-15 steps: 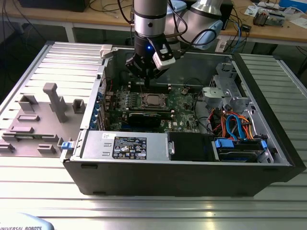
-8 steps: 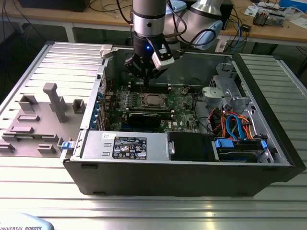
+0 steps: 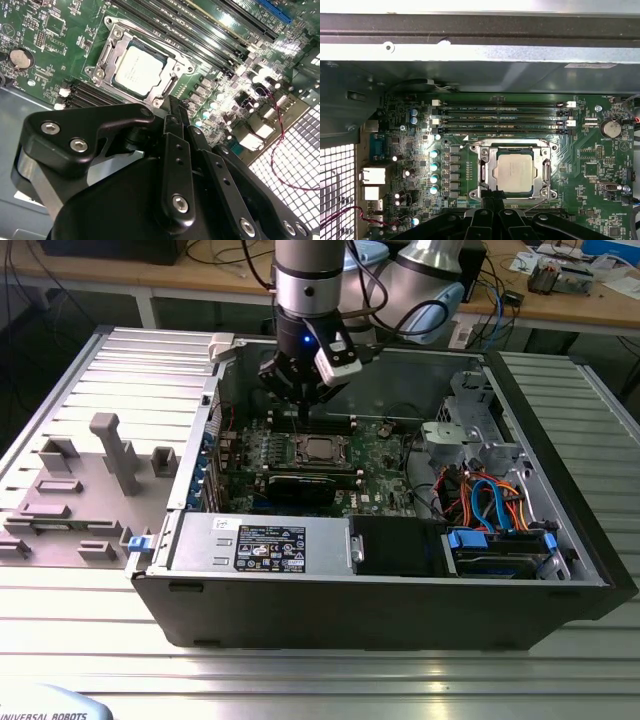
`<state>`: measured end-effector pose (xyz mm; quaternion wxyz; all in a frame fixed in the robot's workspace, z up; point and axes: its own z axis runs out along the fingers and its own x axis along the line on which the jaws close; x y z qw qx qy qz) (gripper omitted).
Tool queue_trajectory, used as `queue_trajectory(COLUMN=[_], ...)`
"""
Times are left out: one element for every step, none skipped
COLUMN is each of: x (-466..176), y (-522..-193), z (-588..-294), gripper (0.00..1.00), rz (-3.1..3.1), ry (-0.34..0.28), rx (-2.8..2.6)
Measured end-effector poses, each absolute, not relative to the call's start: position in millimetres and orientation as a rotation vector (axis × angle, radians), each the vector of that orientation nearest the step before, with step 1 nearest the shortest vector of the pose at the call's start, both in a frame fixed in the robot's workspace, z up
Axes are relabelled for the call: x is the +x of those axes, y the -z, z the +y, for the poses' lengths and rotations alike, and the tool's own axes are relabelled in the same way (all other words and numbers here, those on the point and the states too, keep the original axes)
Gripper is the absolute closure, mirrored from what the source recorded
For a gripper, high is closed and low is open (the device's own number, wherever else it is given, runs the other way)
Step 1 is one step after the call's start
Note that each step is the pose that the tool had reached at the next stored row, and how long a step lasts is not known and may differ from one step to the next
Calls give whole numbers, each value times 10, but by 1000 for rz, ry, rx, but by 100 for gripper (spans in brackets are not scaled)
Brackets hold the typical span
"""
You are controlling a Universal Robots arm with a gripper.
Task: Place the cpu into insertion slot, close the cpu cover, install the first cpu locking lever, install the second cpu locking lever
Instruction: 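Install the first cpu locking lever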
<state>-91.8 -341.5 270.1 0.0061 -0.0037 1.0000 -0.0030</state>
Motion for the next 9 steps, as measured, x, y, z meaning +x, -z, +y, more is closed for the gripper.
queue_trajectory(x=[-922,-924,-927,-932,-937,-939,-940,-941,-944], y=[-2701,-2702,-2702,-2701,-2702,-2701,-2701,-2701,-2702], z=[-3415,-3415,-3415,-3415,-3415,-3415,-3415,-3415,-3415], gripper=[89,89,89,89,89,89,89,89,89], rz=[3129,3129,3129,3129,3129,3129,3129,3129,3129], ry=[9,9,9,9,9,9,9,9,9], rx=[-12,-12,-12,-12,-14,-19,-28,-36,-42])
